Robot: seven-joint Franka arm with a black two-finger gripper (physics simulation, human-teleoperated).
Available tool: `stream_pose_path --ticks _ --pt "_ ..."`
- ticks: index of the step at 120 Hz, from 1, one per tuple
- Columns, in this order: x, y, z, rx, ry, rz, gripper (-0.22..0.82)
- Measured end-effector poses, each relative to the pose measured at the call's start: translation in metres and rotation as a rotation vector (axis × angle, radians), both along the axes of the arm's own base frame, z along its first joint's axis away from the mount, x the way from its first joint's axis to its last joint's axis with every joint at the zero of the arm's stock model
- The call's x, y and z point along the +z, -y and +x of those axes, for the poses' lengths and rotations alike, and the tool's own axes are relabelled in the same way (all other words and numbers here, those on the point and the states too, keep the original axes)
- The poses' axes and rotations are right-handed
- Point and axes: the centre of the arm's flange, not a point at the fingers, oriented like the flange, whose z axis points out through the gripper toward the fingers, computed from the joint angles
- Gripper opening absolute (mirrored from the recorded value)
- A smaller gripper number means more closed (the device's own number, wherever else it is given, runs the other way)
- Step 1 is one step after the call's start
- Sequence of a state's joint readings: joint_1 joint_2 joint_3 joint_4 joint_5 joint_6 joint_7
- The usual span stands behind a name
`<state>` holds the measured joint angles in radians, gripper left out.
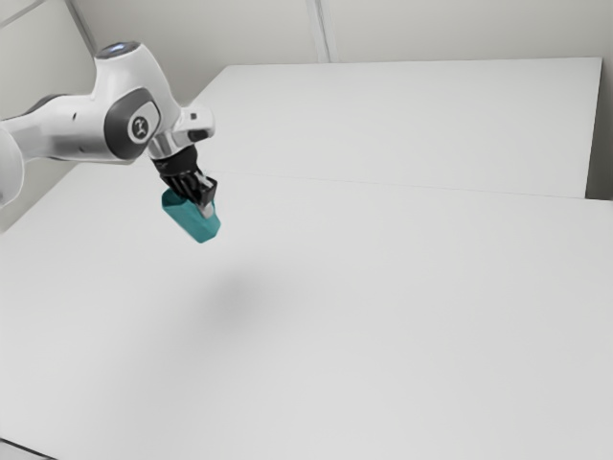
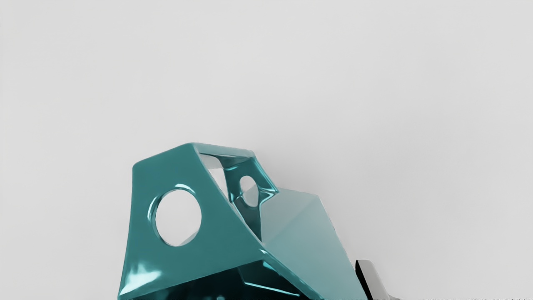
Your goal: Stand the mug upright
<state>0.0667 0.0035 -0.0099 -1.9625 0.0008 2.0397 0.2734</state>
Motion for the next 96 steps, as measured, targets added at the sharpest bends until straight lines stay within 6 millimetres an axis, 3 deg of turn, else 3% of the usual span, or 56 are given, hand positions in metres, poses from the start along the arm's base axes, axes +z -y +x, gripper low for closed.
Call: stream_pose_path --ticks 15,23,30,43,51,72,96 --pt "-0.029 -0.015 -0.004 0.046 -0.051 0.010 -0.18" --pt "-0.044 -0.010 -0.003 0.047 -0.073 0.012 -0.18" --pt "-0.057 0.016 -0.004 0.011 -0.088 0.015 -0.18" --pt "-0.080 0.086 -0.010 -0.098 -0.110 0.023 -0.18" --pt "-0.093 0.107 -0.015 -0.126 -0.119 0.025 -0.18" --pt "-0.114 0.085 -0.010 -0.063 -0.126 0.024 -0.18" --pt "-0.133 0.093 -0.009 -0.054 -0.140 0.025 -0.18"
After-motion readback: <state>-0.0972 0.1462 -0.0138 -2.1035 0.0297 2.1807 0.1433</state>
